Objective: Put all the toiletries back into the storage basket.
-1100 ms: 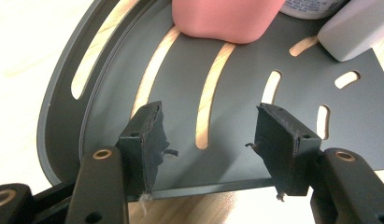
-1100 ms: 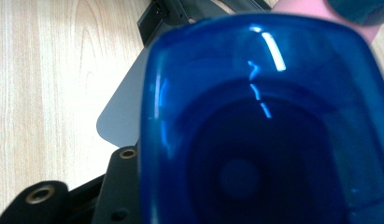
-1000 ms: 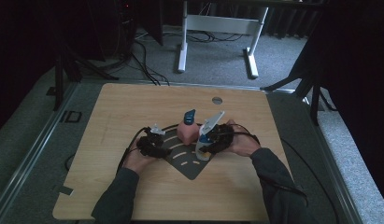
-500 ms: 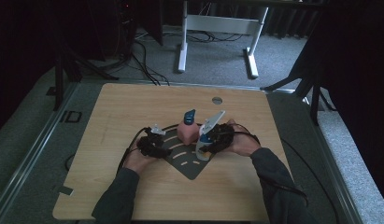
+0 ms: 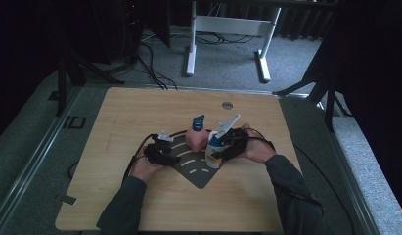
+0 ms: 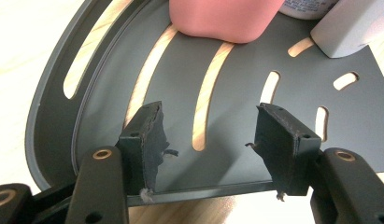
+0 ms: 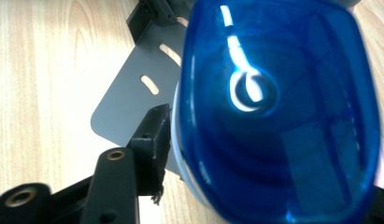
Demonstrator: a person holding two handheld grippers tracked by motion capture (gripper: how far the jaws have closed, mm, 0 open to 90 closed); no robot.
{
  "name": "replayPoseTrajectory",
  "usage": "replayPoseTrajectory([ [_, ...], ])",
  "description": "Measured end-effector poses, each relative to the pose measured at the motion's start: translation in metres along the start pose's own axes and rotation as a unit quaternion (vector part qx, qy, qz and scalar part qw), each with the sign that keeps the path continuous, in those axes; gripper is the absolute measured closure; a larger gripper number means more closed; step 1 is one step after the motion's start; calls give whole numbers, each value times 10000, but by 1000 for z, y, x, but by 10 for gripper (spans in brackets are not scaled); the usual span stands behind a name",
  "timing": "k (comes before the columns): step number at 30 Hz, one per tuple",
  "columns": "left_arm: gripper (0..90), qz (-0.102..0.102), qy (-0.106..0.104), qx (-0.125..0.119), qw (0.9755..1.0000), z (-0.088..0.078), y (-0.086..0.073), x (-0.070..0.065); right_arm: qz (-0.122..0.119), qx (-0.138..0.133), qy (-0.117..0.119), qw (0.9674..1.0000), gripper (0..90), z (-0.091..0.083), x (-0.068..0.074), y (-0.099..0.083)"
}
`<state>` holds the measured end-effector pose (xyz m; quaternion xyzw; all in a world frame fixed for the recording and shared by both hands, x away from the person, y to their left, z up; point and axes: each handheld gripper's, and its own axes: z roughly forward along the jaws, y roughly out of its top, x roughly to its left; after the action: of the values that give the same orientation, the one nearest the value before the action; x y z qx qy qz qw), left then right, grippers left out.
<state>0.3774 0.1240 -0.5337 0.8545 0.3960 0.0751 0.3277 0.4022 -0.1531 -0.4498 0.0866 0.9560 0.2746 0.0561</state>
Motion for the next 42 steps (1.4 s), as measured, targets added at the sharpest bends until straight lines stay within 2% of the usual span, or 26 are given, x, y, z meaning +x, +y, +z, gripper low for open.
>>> replayPoseTrajectory([
  [9, 421, 9, 27, -11, 10000, 0, 0, 0, -30, -76, 1, 10000, 393, -6, 1, -4],
  [23, 420, -94, 211, -225, 9995, -13, 0, 6, 36, -179, -78, 9998, 385, -15, 4, -17],
  [30, 421, -159, 293, -342, 9989, -23, -2, 11, 179, -253, -118, 9995, 384, -23, 6, -31],
  [36, 421, -180, 322, -399, 9985, -29, -2, 14, 329, -262, -97, 9991, 396, -23, 4, -43],
  [42, 420, -206, 342, -389, 9984, -30, -4, 17, 569, -362, -11, 9977, 439, -20, 2, -63],
])
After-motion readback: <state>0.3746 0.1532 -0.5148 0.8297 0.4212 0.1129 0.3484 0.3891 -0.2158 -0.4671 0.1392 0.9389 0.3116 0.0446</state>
